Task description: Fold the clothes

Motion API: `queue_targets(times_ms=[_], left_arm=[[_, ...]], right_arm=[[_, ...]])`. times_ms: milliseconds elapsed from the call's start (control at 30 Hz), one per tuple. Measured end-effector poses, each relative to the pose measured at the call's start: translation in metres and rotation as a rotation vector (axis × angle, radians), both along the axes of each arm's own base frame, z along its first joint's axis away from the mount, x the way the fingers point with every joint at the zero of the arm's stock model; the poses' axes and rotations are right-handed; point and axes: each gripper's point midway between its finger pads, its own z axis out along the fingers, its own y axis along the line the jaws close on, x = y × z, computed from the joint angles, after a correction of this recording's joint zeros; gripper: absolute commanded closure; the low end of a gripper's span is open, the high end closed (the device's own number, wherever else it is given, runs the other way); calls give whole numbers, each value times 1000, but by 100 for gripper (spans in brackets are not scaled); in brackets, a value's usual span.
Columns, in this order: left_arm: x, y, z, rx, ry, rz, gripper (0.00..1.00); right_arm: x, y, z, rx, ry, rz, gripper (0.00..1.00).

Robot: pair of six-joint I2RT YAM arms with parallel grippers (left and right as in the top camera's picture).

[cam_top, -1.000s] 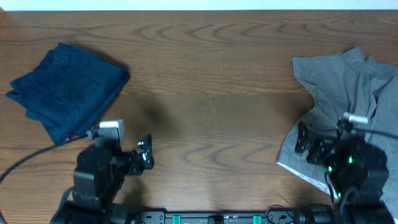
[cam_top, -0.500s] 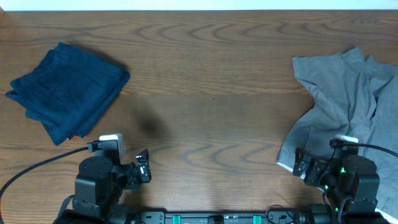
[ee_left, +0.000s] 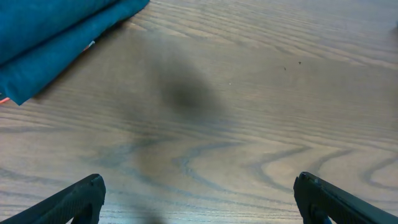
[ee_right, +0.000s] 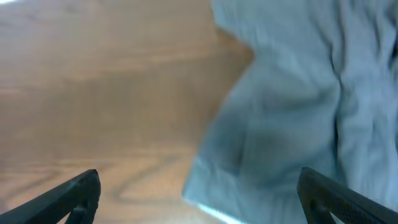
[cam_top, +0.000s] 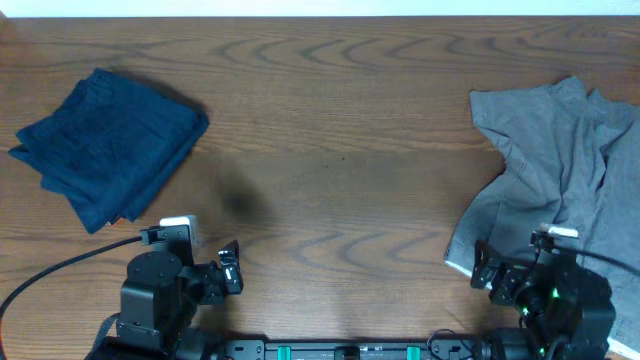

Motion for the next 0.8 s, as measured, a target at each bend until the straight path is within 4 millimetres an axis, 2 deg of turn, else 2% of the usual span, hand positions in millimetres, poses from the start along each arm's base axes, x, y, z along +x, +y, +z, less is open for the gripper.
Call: queue_targets(times_ms=[167, 400, 467, 633, 800], left_arm=[[0, 0, 0, 0, 1, 0, 2], [0, 0, -1, 1, 3, 0, 2], [0, 0, -1, 1, 3, 0, 2], [0, 0, -1, 1, 3, 0, 2], [0, 0, -1, 1, 3, 0, 2]], right_arm=[[26, 5, 6, -13, -238, 39, 1], [62, 12, -5, -24, -502, 70, 1], [67, 12, -7, -45, -549, 78, 1], [72, 16, -32, -135, -527, 125, 1], [72, 16, -31, -190, -534, 145, 1]])
